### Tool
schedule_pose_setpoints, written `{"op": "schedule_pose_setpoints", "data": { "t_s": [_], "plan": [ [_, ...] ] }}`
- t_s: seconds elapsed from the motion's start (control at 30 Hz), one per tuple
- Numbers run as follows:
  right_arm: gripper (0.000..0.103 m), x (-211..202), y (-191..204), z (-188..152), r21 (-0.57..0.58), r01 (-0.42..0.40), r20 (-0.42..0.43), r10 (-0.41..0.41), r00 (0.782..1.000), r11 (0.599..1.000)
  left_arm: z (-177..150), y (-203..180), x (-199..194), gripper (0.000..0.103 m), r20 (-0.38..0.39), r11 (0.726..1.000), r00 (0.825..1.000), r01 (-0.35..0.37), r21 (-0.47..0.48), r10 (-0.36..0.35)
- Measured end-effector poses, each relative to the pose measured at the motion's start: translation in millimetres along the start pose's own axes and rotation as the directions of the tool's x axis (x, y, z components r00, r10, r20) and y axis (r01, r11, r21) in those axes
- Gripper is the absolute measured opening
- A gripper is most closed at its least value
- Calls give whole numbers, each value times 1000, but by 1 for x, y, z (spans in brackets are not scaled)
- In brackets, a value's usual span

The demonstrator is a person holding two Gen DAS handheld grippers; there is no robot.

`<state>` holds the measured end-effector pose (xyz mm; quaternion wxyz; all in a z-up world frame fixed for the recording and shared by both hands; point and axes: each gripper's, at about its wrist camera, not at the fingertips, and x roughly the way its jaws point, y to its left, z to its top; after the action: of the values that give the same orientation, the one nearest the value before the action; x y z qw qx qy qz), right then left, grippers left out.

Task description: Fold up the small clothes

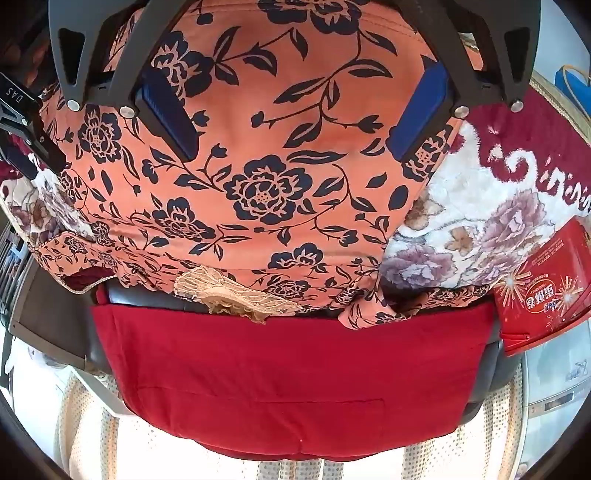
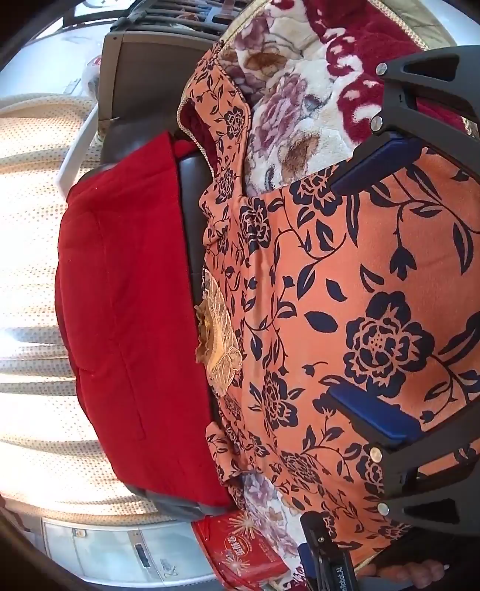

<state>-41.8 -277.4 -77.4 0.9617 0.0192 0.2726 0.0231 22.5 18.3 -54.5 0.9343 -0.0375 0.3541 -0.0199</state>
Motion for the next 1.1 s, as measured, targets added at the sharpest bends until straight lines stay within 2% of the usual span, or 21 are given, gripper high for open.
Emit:
{"op": "schedule_pose_setpoints", "data": {
  "t_s": [0.77,1.1],
  "plan": [
    [103,-5,-2,1,2,-10,24,10,1000,1000,-4,-4,1,103,-2,1000,1000,-7,15,7],
    [103,-5,-2,2,1,-10,-21,10,1000,1000,-4,-4,2,103,3,1000,1000,-6,10,6]
  ]
}}
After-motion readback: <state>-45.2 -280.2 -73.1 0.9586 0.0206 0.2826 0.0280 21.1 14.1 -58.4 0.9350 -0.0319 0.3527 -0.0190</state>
